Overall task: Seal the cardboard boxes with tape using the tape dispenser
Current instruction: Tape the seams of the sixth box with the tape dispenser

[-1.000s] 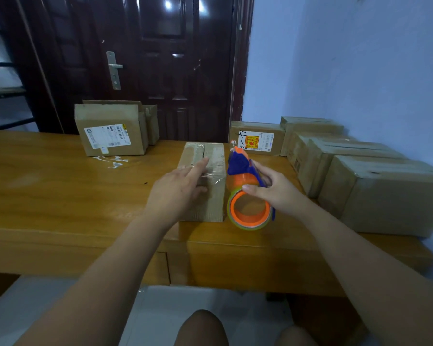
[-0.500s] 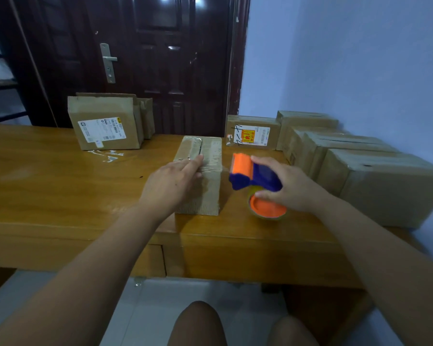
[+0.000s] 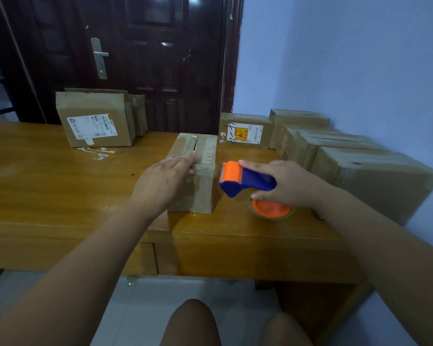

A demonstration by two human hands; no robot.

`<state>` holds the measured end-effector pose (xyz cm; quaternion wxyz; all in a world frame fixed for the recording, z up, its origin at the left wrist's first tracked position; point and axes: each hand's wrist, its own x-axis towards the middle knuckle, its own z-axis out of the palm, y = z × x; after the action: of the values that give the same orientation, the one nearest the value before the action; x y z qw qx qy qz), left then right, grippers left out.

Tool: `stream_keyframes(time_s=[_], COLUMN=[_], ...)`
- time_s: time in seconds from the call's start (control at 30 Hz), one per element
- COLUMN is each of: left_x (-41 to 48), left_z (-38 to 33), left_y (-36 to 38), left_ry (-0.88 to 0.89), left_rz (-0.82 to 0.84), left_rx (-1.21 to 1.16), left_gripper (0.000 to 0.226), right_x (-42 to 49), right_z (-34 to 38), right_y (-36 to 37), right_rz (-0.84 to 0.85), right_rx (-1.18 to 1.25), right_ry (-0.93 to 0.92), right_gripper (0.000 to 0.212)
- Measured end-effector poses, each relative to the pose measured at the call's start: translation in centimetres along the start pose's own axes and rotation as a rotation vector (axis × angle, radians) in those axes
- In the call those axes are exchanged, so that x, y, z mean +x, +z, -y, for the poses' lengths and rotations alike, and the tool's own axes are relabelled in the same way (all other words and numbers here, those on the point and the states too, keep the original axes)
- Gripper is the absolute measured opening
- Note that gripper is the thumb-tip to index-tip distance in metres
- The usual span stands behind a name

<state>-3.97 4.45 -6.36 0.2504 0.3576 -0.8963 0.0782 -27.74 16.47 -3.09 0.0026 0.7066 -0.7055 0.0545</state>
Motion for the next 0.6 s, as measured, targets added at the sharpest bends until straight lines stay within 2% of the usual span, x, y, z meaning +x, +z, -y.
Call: stream_keyframes(time_s=[0.23, 0.37, 0.47, 0.6], left_x=[-0.3, -0.6, 0.2, 0.6], left_z=[-0.5, -1.3, -2.3, -3.5], left_y=[-0.2, 0.0, 0.0, 1.1], left_ry=[-0.002, 0.085, 0.098, 0.145], left_rz=[-0.043, -0.035, -0.053, -0.106], left_rx=[-0.041, 0.067, 0.127, 0.023], left_gripper=[0.050, 0.064, 0.059, 0.050], right_x=[1.6, 2.8, 3.5, 4.6], right_z=[1.3, 2.3, 3.2, 4.3], right_y=[-2.8, -4.6, -6.0, -7.2], right_rz=[0.125, 0.197, 0.223, 0.291], right_rx=[-0.063, -0.124, -0.170, -0.185], right_ry=[-0.006, -0.007, -0.012, -0.005], right_gripper=[0.073, 0.070, 0.067, 0.063])
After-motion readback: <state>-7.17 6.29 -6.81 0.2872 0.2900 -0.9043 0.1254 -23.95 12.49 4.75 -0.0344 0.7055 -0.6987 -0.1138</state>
